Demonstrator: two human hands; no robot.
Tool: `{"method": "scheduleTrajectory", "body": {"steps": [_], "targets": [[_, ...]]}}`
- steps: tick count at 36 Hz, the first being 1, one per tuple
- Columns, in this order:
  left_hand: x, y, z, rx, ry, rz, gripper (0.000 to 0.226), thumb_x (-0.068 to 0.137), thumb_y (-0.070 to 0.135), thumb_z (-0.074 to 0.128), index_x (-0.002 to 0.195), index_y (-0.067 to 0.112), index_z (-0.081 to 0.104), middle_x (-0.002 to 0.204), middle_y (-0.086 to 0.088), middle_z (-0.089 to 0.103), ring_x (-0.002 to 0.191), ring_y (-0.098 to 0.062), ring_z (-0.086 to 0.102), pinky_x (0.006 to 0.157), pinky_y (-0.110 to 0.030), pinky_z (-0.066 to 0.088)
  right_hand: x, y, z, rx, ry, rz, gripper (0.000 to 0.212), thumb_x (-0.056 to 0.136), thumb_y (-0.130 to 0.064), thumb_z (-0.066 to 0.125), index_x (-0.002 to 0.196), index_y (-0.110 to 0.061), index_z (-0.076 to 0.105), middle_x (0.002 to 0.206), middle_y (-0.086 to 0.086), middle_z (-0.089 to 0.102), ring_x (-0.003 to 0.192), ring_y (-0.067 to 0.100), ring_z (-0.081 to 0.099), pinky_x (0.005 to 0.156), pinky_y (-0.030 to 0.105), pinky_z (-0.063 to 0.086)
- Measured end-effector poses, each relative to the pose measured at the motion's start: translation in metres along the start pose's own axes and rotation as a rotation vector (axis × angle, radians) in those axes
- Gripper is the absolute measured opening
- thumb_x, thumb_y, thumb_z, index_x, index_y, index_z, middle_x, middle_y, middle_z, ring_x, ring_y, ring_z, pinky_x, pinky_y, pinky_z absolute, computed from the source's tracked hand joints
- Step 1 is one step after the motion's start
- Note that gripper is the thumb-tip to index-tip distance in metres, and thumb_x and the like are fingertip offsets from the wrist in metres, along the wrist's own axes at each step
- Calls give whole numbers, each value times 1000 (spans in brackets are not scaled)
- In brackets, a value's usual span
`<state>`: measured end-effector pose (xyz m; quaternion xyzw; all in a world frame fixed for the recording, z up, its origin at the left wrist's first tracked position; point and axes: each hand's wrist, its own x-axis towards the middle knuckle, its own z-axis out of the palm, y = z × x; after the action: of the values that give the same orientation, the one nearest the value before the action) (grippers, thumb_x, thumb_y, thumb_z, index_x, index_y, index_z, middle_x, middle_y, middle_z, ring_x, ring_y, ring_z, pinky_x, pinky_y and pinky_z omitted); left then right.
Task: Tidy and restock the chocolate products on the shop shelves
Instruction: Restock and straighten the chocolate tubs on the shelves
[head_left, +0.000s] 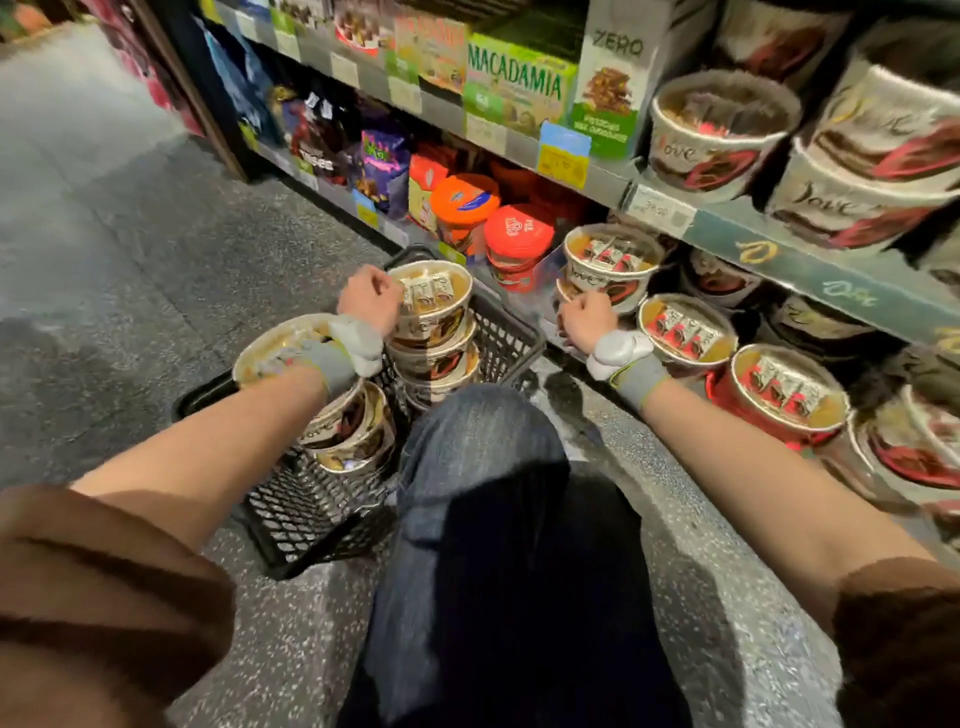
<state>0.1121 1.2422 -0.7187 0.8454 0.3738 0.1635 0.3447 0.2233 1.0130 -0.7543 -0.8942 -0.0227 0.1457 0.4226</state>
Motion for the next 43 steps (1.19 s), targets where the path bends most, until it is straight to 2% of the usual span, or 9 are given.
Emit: {"method": "scheduleTrajectory", "body": {"steps": [4,7,12,25,29,34,39,41,43], "targets": [[-13,44,59,103,-120,165,31,94,30,44,110,10,62,106,-14,66,105,-31,59,89,-37,42,-23,46,-51,20,101,84,36,95,-9,43,59,-10,43,84,19,51,80,24,47,62,31,27],[-25,75,98,44,-266,278,29,95,24,46,106,3,63,105,-21,65,103,-35,60,88,-39,43,-35,80,-81,62,189,182,35,98,-15,41,92,12,63,102,31,61,96,38,58,74,38,40],[-47,115,155,8,-361,389,23,92,22,47,95,8,64,100,-20,67,97,-36,62,83,-42,47,-62,122,-121,171,295,296,40,97,-20,40,114,13,56,118,33,56,105,36,55,85,37,34],[-141,174,312,101,-740,590,29,88,28,48,84,5,64,87,-23,65,87,-33,62,79,-41,47,-101,248,-168,242,603,566,26,92,-14,52,76,4,63,77,22,54,76,26,51,69,36,40],[-161,191,328,145,-831,602,40,86,30,43,100,-1,65,97,-26,65,92,-36,61,81,-40,48,-113,275,-179,261,634,681,36,91,-16,51,56,-10,44,70,14,50,68,20,45,61,30,31],[-168,197,342,187,-869,572,49,82,38,39,103,2,66,93,-26,66,91,-40,62,79,-39,48,-119,294,-189,477,679,785,38,98,-20,36,100,11,58,102,29,62,94,38,60,87,45,48],[-188,212,340,243,-802,643,31,93,18,42,95,-1,66,97,-24,66,92,-39,59,70,-32,37,-115,277,-214,672,878,723,68,98,-54,25,148,-8,24,153,10,30,139,25,31,115,34,22],[-188,213,343,206,-759,639,28,93,16,41,95,-1,64,99,-25,65,93,-41,58,74,-36,42,-108,278,-219,711,927,619,76,93,-63,28,148,-11,25,153,7,30,139,22,30,116,33,20],[-184,212,346,150,-747,629,26,93,18,42,98,3,62,100,-22,66,94,-39,59,76,-36,45,-106,278,-223,768,930,585,76,88,-68,35,132,-7,46,129,14,54,119,29,51,110,41,32]]}}
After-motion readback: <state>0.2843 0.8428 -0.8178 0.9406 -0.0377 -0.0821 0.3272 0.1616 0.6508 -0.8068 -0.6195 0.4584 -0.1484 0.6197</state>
